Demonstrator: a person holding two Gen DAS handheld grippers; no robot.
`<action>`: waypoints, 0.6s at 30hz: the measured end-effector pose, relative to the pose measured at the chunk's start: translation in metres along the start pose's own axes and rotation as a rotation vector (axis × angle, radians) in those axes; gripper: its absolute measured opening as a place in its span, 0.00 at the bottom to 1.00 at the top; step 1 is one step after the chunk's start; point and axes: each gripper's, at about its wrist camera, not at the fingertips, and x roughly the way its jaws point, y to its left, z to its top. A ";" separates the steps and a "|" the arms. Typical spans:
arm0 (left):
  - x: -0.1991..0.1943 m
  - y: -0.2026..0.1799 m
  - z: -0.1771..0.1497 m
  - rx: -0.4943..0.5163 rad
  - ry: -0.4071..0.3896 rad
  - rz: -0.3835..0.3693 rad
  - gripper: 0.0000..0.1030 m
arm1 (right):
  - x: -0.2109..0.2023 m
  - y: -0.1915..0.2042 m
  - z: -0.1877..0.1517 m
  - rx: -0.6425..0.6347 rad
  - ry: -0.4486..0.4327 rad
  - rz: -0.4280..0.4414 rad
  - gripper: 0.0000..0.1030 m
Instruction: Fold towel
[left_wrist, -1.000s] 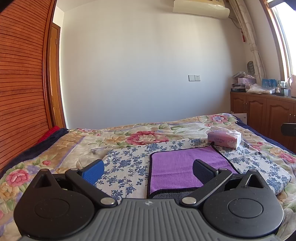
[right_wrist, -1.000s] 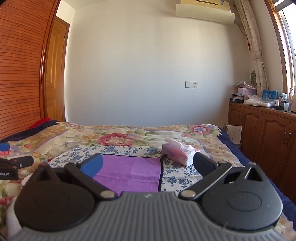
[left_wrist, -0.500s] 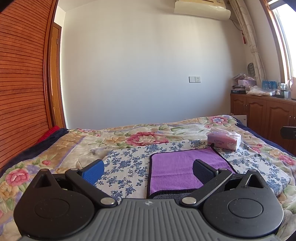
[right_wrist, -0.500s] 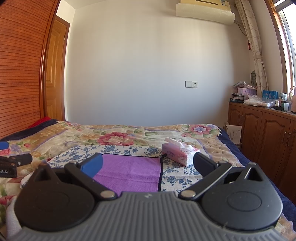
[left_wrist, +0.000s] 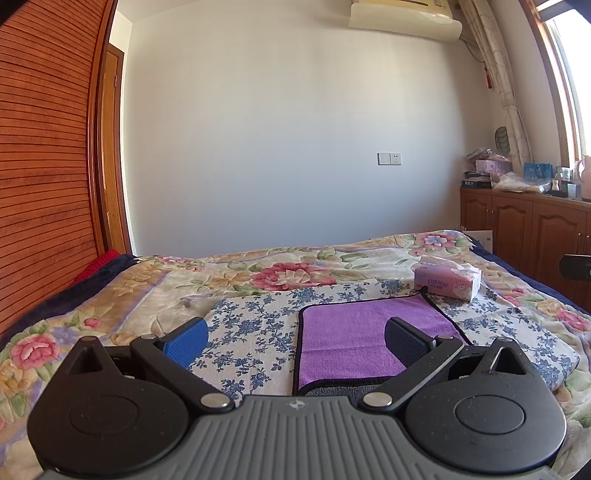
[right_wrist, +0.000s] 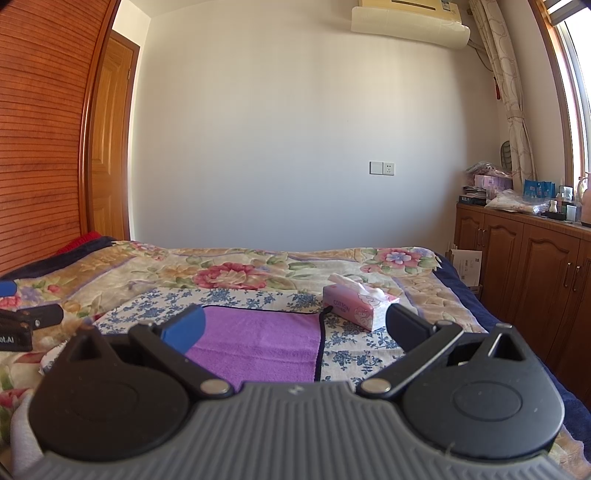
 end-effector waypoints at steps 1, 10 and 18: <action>0.000 0.000 0.000 0.000 0.000 0.000 1.00 | 0.000 0.000 0.000 0.000 0.001 0.000 1.00; 0.000 0.001 0.000 -0.003 0.000 0.000 1.00 | 0.000 0.000 0.000 -0.001 0.000 0.000 1.00; -0.001 0.000 0.000 -0.004 -0.001 -0.001 1.00 | 0.001 0.000 -0.001 -0.002 0.001 -0.001 1.00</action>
